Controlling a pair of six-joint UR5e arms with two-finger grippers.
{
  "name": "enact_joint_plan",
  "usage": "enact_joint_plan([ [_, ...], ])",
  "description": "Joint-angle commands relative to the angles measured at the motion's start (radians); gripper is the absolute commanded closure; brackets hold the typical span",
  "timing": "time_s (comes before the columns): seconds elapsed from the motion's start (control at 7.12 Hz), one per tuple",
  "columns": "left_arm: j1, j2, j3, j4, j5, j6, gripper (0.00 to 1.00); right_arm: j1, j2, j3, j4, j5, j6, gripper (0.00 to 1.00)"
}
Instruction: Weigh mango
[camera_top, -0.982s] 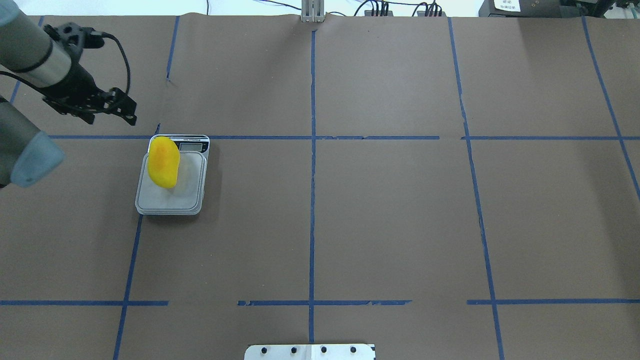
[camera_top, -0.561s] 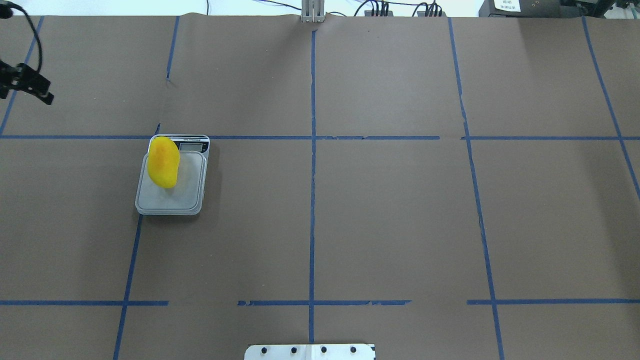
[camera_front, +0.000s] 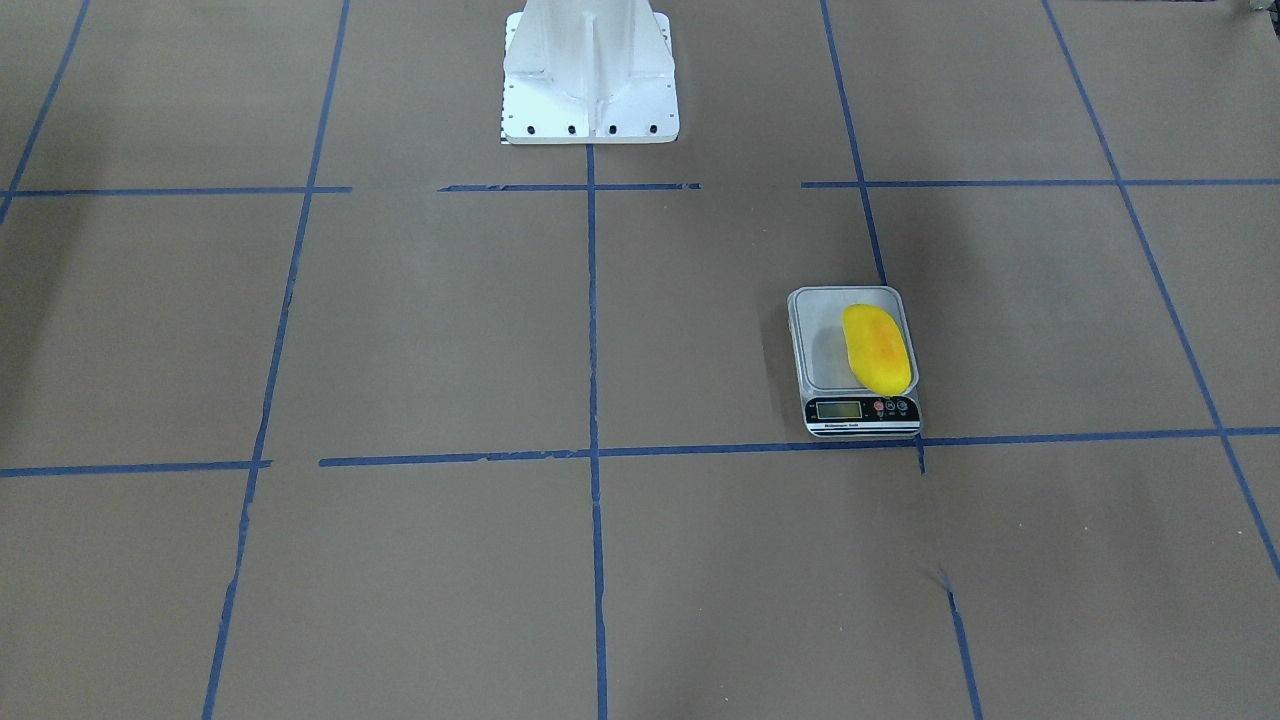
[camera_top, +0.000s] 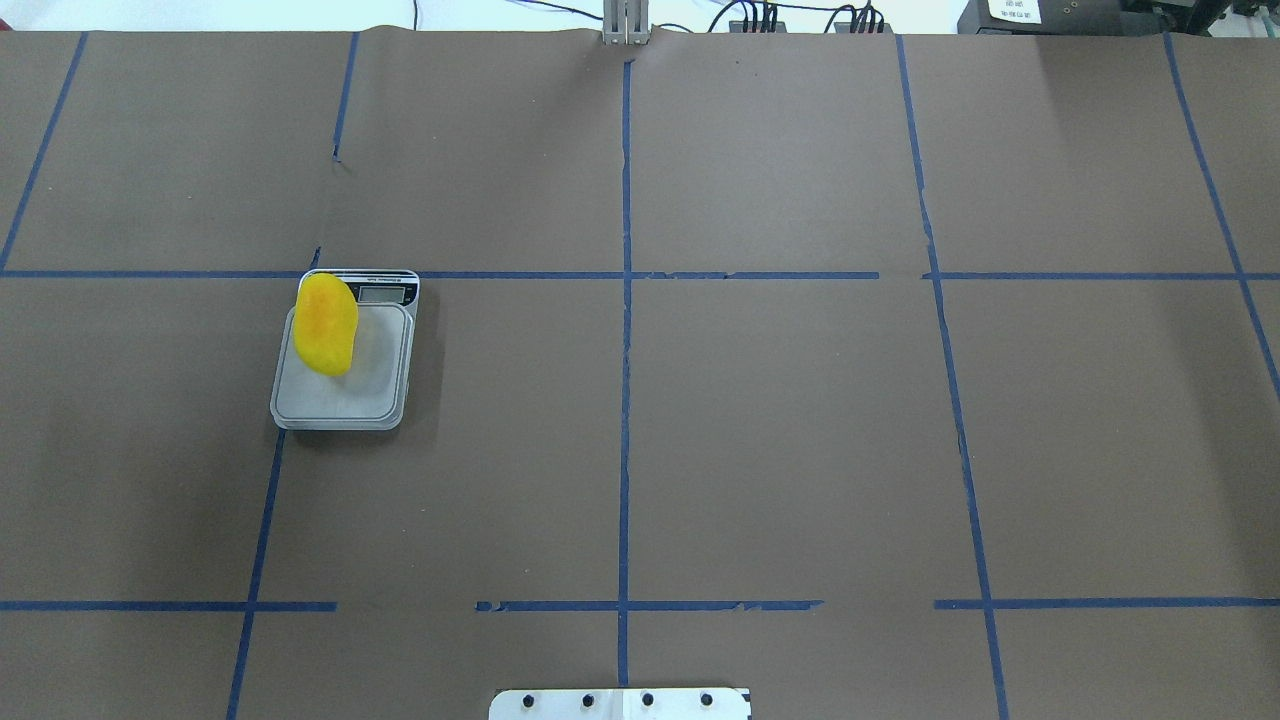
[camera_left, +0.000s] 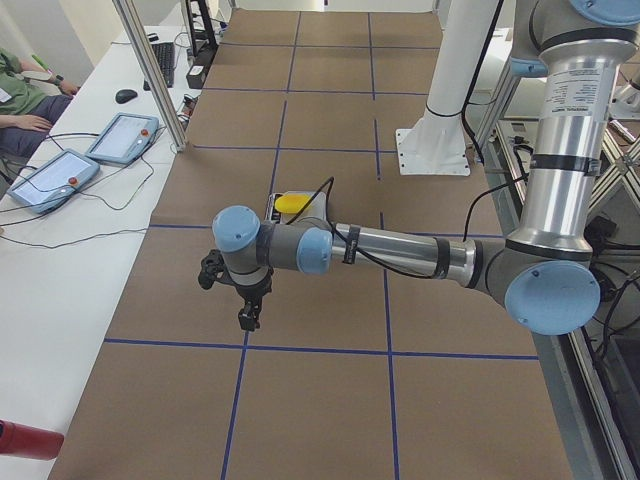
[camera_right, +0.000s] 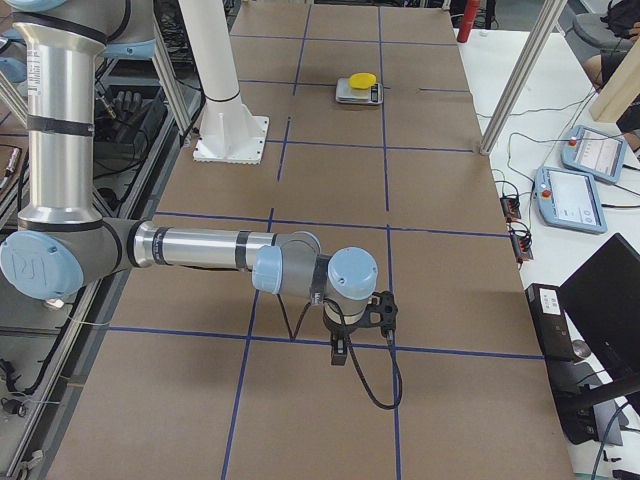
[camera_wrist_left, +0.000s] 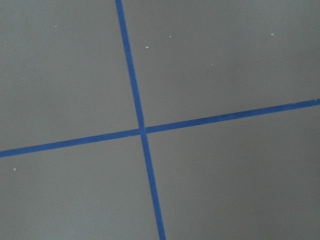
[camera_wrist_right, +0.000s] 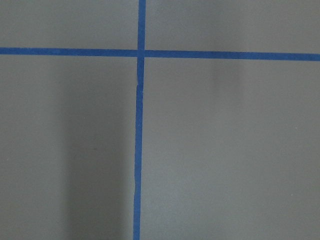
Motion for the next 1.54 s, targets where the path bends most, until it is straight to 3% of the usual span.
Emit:
enact_joint_plan([
  [0.0, -0.016, 0.009, 0.043, 0.001, -0.011, 0.022, 0.00, 0.000, -0.001, 0.000, 0.001, 0.000, 0.000, 0.00],
  [1.4, -0.057, 0.035, 0.039, 0.005, -0.010, -0.051, 0.00, 0.000, 0.000, 0.000, 0.001, 0.000, 0.000, 0.00],
])
